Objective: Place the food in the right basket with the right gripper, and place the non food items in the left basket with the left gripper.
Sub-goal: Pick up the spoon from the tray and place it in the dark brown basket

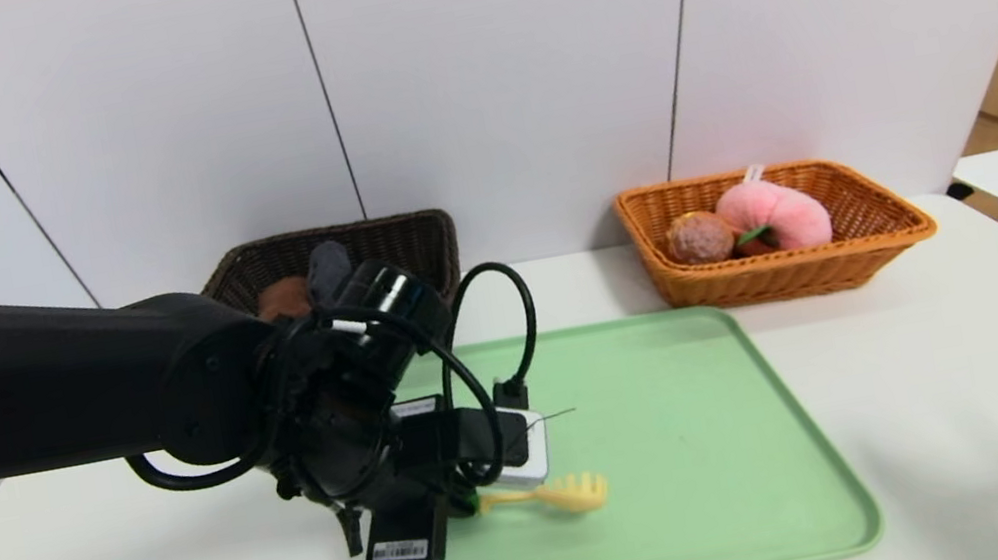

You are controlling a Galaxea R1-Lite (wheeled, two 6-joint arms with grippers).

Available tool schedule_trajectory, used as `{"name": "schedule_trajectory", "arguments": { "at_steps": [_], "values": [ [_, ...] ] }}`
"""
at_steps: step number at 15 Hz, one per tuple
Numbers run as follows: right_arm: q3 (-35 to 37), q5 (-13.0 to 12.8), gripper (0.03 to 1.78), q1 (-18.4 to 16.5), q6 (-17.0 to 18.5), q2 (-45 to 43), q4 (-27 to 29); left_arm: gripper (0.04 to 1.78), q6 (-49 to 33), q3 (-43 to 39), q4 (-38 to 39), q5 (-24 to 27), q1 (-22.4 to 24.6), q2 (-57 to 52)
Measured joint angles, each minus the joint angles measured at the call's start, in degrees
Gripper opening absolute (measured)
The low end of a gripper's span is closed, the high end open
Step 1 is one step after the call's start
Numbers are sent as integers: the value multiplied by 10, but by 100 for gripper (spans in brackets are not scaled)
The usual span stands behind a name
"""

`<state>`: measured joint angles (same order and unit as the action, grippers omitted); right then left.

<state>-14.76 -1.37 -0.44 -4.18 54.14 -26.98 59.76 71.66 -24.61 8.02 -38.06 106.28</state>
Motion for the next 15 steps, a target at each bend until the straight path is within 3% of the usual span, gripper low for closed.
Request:
{"name": "schedule_trajectory", "arguments": {
  "at_steps": [4, 9, 12, 15],
  "values": [
    [2, 0, 170, 0, -1, 1, 0, 6, -85, 89, 67, 34, -1, 0],
    [11, 0, 170, 0, -1, 2, 1, 6, -258, 299, 69, 37, 20, 18],
    [13, -1, 170, 0, -2, 1, 1, 6, -452, 377, 49, 29, 54, 37],
    [15, -2, 170, 0, -9, 0, 1, 6, -645, 381, 68, -60, 90, 51]
  ]
}}
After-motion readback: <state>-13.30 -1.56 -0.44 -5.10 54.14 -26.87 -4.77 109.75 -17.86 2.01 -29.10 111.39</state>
